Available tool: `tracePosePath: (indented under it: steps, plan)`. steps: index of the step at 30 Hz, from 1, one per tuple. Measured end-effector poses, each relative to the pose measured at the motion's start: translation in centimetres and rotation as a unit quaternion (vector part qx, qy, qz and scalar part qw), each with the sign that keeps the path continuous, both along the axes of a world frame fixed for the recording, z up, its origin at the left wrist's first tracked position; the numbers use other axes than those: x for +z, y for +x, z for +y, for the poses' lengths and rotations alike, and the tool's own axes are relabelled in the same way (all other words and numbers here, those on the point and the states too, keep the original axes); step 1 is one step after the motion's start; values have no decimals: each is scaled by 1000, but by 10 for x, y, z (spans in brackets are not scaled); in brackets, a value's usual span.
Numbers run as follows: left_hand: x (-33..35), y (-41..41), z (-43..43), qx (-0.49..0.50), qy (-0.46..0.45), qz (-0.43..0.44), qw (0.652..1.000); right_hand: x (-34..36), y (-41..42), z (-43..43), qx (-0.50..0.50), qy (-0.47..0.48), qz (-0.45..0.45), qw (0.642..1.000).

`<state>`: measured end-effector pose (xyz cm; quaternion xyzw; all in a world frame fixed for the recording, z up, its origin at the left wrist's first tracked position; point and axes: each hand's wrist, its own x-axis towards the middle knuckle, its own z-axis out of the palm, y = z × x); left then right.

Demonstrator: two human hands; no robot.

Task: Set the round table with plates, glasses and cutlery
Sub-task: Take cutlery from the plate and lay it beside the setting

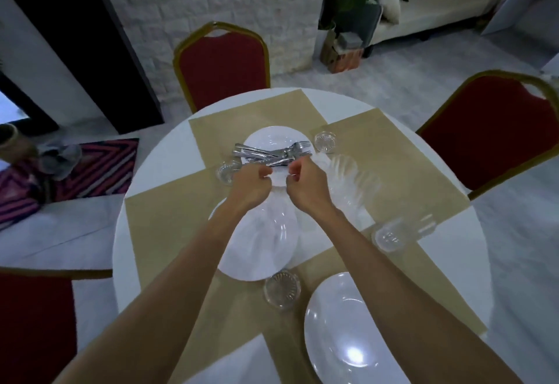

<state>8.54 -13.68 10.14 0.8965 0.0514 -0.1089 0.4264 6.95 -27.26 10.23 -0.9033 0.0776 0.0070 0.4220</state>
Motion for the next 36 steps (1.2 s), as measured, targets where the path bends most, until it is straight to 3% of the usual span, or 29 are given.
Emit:
tracePosePath:
  steps: [4,11,18,25,36]
  plan:
    - [-27,42,21,-15,79,-17,997,-28,37,21,-34,38,76,996]
    - [-62,108,26,-74,137,-21,988,-74,88,38,-119,116,176,970]
    - [-97,141,28,-160,169,-23,972,-112,131,44,-266,273,225,897]
    - [-100,150,33,-159,130,-30,978,-151,156,40,-303,240,218,896]
    - [-102,157,27,-152,130,-16,980,-112,142,39,-313,289,240,872]
